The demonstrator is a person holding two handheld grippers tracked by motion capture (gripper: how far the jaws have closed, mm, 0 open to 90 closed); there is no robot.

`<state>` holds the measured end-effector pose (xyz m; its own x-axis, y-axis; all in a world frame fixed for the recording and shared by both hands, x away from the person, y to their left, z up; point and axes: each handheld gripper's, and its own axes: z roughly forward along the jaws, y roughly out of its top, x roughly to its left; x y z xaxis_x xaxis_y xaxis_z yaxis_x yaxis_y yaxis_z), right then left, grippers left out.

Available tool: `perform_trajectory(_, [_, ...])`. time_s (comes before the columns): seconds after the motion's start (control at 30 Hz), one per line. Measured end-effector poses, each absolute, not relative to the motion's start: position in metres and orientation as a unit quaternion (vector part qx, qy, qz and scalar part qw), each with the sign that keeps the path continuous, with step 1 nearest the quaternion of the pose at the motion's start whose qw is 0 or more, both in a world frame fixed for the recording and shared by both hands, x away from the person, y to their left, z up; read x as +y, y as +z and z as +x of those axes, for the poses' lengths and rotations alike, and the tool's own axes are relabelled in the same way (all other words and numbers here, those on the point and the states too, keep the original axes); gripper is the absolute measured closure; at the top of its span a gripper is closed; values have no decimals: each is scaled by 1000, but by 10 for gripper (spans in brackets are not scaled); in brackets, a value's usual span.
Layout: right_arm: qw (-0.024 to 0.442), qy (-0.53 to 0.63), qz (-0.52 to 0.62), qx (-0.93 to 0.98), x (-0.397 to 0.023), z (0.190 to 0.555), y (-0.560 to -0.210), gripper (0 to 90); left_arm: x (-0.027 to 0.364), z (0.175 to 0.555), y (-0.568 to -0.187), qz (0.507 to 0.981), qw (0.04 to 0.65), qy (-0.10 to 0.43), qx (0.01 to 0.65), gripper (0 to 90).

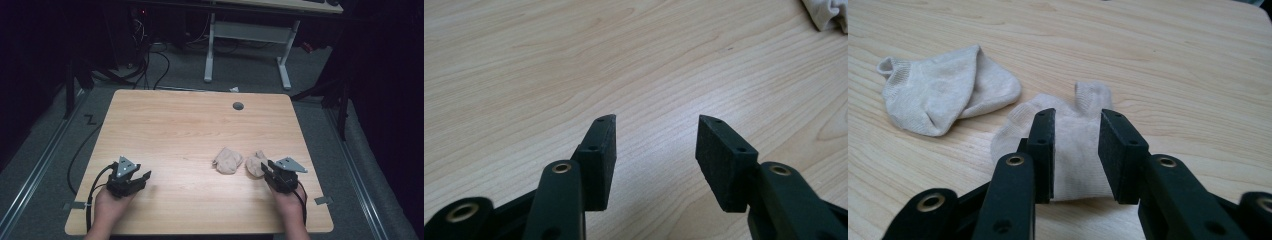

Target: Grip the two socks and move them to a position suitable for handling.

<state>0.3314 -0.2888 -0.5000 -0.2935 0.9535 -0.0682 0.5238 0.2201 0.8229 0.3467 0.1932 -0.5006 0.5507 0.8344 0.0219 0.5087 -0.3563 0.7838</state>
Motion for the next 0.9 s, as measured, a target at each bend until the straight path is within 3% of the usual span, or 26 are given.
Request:
perform_trajectory(0.43, [288,353,512,728,-288,335,-501,741,196,349,-503,792,391,201,425,507])
perform_trajectory(0.53, [289,354,518,723,-289,337,-499,776,196,347,-502,794,390,202,421,508])
perform_trajectory(0.67, [285,351,511,731,-289,344,-497,898,199,345,-499,779,410,195,433,538])
perform_trajectory(0.9, [274,334,510,743,-290,361,-506,899,198,344,-500,777,421,178,433,547])
